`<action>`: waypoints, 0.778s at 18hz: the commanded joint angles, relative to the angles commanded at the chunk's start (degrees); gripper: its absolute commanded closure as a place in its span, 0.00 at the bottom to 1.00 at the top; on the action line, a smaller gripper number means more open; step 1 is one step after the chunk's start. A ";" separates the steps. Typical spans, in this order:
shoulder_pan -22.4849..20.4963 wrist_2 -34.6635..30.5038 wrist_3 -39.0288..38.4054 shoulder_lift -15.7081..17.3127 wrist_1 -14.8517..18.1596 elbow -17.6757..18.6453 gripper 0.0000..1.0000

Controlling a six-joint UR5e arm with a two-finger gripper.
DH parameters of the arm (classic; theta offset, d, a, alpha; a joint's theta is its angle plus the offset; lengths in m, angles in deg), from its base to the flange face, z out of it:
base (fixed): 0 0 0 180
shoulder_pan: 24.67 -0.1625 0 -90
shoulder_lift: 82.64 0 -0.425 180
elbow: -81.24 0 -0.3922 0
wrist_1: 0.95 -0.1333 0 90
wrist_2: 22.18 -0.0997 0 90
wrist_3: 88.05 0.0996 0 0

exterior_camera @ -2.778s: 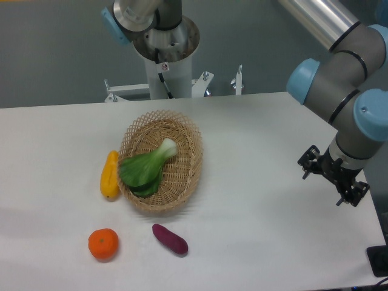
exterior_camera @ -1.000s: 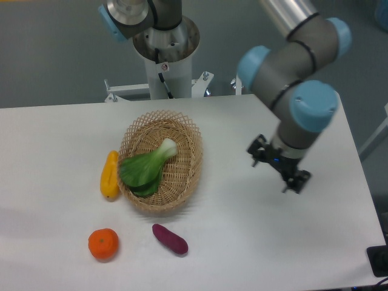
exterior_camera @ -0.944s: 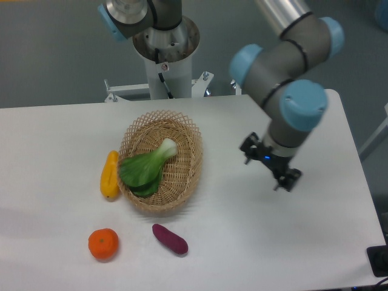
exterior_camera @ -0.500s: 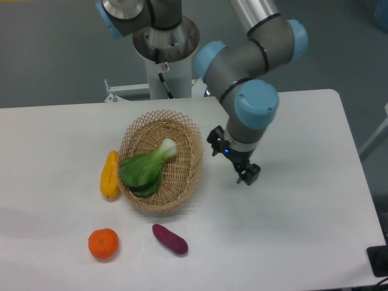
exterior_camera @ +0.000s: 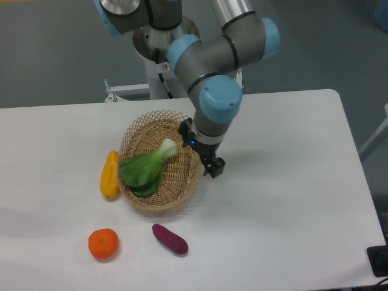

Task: Pick up the green vegetable from the basket
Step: 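Move the gripper over the basket and lower onto the bok choy stem, then close the gripper on the white stem of the bok choy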

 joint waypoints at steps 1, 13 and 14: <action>0.70 0.00 -1.92 0.09 -0.17 0.79 0.00; 4.31 -0.62 -11.96 -0.52 -5.79 6.86 0.00; 4.31 -0.70 -11.96 -0.52 -7.11 7.47 0.00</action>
